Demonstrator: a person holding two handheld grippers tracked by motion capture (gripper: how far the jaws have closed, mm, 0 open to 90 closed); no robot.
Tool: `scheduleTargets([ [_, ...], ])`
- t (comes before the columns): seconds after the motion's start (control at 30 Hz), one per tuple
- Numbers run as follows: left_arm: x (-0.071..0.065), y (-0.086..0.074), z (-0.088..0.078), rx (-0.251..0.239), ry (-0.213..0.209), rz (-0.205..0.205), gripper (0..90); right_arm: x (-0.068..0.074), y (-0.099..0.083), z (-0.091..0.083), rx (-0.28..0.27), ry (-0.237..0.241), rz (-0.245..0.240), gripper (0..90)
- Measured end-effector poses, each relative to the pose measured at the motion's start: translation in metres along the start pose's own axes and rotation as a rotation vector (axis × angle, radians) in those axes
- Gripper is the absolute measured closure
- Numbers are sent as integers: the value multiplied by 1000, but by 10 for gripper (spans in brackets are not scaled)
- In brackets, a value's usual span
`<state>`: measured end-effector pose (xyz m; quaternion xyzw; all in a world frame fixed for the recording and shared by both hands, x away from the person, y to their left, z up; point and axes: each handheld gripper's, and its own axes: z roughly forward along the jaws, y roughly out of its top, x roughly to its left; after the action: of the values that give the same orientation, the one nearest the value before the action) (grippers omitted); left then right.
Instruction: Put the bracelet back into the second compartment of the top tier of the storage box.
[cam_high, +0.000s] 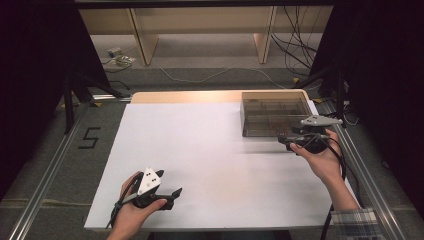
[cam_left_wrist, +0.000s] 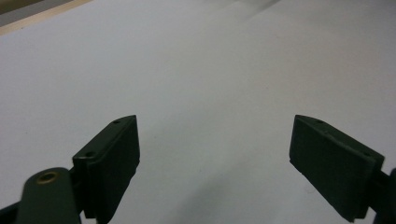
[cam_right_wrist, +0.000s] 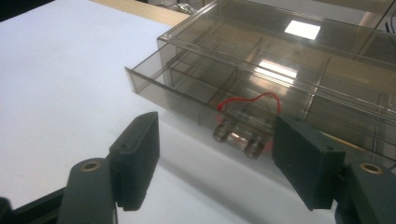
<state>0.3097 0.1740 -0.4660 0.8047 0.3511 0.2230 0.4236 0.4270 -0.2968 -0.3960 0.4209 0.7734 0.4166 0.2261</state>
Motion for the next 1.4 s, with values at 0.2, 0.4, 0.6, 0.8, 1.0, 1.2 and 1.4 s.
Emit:
scheduleTargets([
  [0.2, 0, 0, 0, 0, 0, -2, 161, 7, -7, -7, -13, 17, -6, 299],
  [0.4, 0, -1, 0, -1, -1, -4, 161, 11, -18, -13, -20, 40, 8, 275],
  [0.6, -1, 0, 1, 0, -3, -3, 161, 16, -35, -16, -9, 56, 9, 262],
  [0.8, -1, -1, 1, 2, -5, -3, 161, 21, -51, -19, -2, 69, 11, 248],
  [1.0, -1, -1, 1, 3, -8, -7, 161, 27, -67, -23, -7, 81, 28, 237],
  [1.2, -1, -1, 1, 1, -7, -1, 161, 33, -80, -26, -2, 87, 31, 232],
  [1.4, -2, 0, 1, -1, -8, 4, 161, 36, -86, -28, -2, 90, 41, 224],
])
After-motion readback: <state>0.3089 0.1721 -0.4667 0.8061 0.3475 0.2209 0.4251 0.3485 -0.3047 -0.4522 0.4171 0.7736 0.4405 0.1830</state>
